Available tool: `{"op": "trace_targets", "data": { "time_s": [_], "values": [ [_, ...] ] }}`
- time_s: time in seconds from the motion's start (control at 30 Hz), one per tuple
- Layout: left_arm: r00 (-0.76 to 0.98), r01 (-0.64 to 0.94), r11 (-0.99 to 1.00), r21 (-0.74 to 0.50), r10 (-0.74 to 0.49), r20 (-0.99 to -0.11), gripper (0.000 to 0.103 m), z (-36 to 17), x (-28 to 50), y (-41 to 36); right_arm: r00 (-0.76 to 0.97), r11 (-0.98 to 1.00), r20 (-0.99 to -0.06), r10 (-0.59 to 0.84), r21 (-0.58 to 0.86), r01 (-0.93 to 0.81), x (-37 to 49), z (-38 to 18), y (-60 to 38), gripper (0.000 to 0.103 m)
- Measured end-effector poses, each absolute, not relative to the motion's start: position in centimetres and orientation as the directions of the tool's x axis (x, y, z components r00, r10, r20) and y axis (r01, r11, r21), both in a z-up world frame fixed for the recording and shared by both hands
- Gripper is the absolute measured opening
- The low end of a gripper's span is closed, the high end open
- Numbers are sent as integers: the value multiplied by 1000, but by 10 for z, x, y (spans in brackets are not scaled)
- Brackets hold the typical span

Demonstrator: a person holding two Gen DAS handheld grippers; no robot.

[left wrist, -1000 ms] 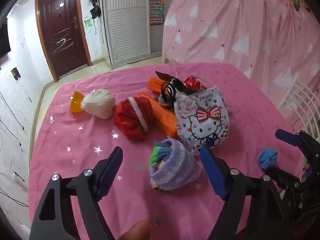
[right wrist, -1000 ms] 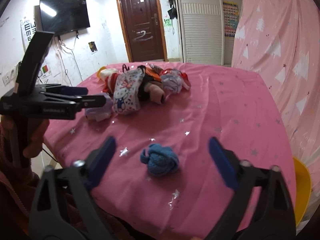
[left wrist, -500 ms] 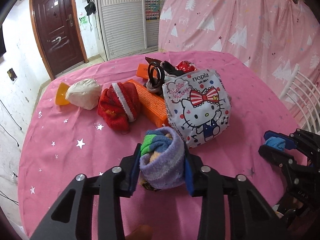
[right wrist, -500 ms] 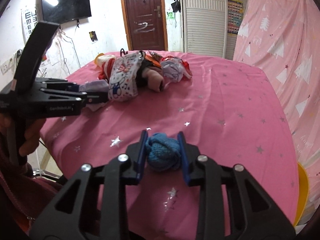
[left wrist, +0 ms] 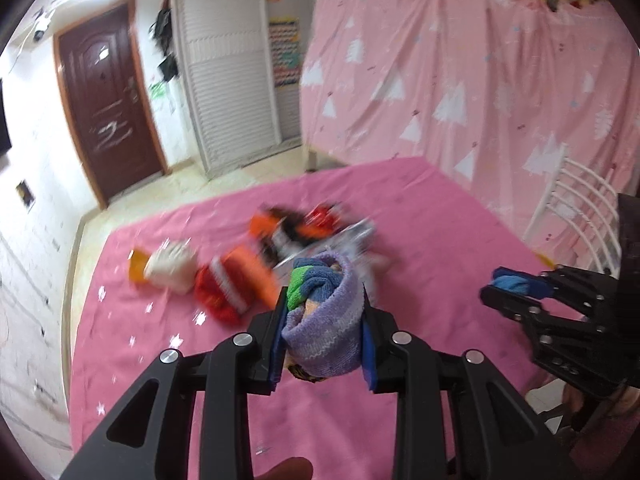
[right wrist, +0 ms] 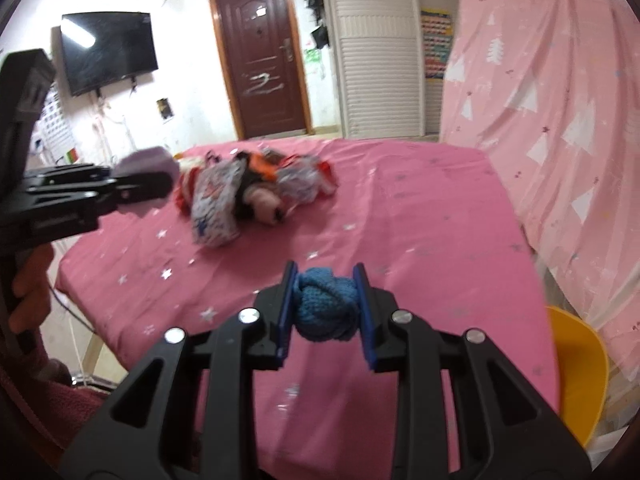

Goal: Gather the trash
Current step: 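Carry both items to the yellow bin and open both tools to drop them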

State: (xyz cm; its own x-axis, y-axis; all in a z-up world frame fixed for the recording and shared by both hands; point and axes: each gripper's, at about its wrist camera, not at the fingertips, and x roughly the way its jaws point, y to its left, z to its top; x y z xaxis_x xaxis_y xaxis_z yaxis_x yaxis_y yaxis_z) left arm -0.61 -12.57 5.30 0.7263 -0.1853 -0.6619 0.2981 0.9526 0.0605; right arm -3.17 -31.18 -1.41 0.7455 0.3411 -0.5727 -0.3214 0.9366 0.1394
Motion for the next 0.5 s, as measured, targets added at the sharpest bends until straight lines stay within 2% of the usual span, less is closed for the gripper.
{"op": "trace_targets", "data": {
  "time_s": [0.5],
  "values": [
    [674,524,850,60,-370,-639,24,87,1,-267,816,977,-570,95,210,33,-22,-9,-438,26]
  ]
}}
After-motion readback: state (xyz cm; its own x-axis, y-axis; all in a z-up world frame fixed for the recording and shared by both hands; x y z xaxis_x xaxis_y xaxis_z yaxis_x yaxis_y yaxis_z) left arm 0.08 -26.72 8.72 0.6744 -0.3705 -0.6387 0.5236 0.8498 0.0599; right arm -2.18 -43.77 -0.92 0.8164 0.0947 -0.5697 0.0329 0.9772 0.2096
